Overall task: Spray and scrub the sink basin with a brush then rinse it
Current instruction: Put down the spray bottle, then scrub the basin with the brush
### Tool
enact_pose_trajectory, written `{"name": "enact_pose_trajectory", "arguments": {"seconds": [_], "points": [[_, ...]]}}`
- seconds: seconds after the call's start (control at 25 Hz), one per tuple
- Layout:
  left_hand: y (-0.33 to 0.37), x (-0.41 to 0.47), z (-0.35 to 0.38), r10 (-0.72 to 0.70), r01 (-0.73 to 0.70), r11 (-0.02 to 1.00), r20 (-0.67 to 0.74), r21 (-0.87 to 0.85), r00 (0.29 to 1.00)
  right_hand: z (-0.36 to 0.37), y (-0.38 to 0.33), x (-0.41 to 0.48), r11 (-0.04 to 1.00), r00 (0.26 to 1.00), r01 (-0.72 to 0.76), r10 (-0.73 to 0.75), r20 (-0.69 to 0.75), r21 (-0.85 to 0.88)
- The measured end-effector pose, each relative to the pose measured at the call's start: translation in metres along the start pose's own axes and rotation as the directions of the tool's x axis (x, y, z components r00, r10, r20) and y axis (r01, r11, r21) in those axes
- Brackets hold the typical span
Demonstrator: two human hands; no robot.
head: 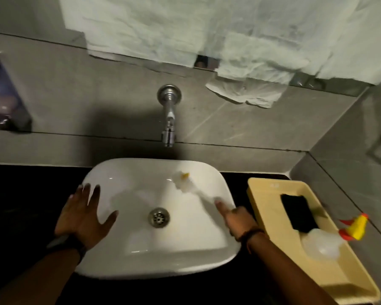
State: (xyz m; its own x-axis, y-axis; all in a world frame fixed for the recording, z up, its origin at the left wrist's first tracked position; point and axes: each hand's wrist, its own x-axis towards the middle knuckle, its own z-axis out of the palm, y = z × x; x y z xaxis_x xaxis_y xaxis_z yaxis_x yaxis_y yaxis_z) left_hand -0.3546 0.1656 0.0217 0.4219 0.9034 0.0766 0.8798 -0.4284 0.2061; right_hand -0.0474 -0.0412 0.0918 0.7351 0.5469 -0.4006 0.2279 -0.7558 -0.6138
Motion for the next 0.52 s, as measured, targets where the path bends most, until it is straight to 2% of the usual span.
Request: {"name": "enact_pose_trajectory", "arguments": {"seconds": [0.12,0.2,0.28,0.32,0.36,0.4,0.48,0.52], "points": [[-0.031,-0.008,0.006,-0.065,0.070,0.995,0.071,-0.073,0.995,0.061,-0.026,-0.020,0.973,0.993,-0.003,0.030,0.113,-0.230],[-0.028,-0.008,0.011,0.024,-0.016,0.994,0.071,-0.108,0.997,0.087,-0.037,-0.026,0.966,0.984,0.025,0.021,0.176,-0.257],[-0.026,-0.008,0.014,0.142,-0.139,0.987,0.040,-0.077,0.989,0.112,-0.047,-0.035,0.965,0.952,0.097,-0.019,0.304,-0.244],[-0.025,-0.008,0.014,0.177,-0.176,0.983,0.031,-0.055,0.984,0.119,-0.050,-0.035,0.953,0.946,0.127,-0.033,0.323,-0.276],[-0.025,-0.008,0.014,0.192,-0.191,0.981,0.027,-0.041,0.981,0.122,-0.050,-0.031,0.937,0.957,0.137,-0.043,0.286,-0.320],[-0.024,-0.008,0.015,0.197,-0.196,0.980,0.024,-0.038,0.980,0.122,-0.051,-0.024,0.927,0.986,0.089,-0.029,0.166,-0.364],[-0.022,-0.007,0.015,0.213,-0.212,0.976,0.021,-0.038,0.977,0.110,-0.050,-0.012,0.921,0.998,-0.054,0.038,-0.050,-0.385],[-0.020,-0.007,0.014,0.219,-0.218,0.975,0.021,-0.043,0.975,0.106,-0.048,-0.007,0.919,0.997,-0.063,0.038,-0.073,-0.389]]}}
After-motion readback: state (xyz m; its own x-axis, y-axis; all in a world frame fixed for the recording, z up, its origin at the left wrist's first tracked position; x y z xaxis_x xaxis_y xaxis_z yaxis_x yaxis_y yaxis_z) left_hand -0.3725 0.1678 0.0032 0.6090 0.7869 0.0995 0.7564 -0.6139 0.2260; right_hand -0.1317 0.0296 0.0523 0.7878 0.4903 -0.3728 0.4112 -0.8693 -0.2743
